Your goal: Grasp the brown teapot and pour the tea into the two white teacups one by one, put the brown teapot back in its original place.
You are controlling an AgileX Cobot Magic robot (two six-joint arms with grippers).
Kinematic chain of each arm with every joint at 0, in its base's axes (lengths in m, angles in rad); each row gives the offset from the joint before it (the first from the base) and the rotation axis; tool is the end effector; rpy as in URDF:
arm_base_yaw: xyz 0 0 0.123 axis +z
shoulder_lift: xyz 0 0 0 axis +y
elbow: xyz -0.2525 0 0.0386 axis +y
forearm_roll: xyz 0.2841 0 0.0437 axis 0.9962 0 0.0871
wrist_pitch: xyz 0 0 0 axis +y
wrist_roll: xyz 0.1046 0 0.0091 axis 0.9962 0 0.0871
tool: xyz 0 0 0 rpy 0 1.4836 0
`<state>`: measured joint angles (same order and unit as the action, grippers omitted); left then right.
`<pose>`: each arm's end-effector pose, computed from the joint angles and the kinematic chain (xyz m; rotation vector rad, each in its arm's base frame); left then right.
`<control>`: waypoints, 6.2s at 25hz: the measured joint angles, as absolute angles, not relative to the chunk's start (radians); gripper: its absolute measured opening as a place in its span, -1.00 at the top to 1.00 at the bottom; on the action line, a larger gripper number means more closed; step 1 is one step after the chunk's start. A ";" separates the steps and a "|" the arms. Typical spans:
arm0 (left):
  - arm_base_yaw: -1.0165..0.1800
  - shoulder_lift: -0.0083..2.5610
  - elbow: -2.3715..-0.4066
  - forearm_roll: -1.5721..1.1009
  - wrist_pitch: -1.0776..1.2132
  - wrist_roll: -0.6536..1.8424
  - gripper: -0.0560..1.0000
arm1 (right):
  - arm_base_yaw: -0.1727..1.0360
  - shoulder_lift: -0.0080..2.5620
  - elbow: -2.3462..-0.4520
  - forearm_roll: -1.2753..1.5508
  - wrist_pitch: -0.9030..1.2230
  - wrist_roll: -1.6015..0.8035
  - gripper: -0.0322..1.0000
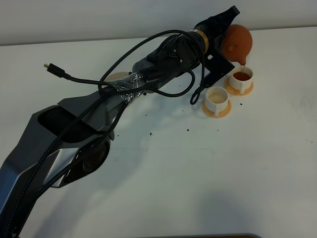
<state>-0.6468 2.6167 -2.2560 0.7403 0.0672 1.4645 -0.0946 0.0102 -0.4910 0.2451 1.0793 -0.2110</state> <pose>0.4965 -0.3689 0.1234 2.0234 0.3304 1.0691 0.0715 0.0158 0.2852 -0.1310 2.0543 0.1067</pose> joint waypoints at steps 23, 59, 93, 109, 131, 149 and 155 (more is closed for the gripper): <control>-0.647 2.617 -2.256 0.740 0.065 1.478 0.69 | -0.095 0.010 -0.491 0.245 1.079 -0.211 0.34; -0.646 2.611 -2.256 0.463 0.213 1.418 0.69 | -0.095 0.010 -0.491 0.245 1.079 -0.211 0.34; -0.561 2.482 -2.257 0.161 0.919 0.837 0.69 | -0.095 0.010 -0.491 0.245 1.079 -0.211 0.34; -0.514 2.387 -2.257 0.099 1.162 0.900 0.69 | -0.095 0.010 -0.491 0.245 1.079 -0.211 0.34; -0.598 2.426 -2.224 0.324 1.035 1.121 0.69 | -0.095 0.010 -0.491 0.245 1.079 -0.211 0.34; -0.652 2.449 -2.220 0.429 0.935 1.298 0.69 | -0.095 0.010 -0.491 0.245 1.079 -0.211 0.34; -0.654 2.449 -2.220 0.430 0.928 1.374 0.69 | -0.095 0.010 -0.491 0.245 1.079 -0.211 0.34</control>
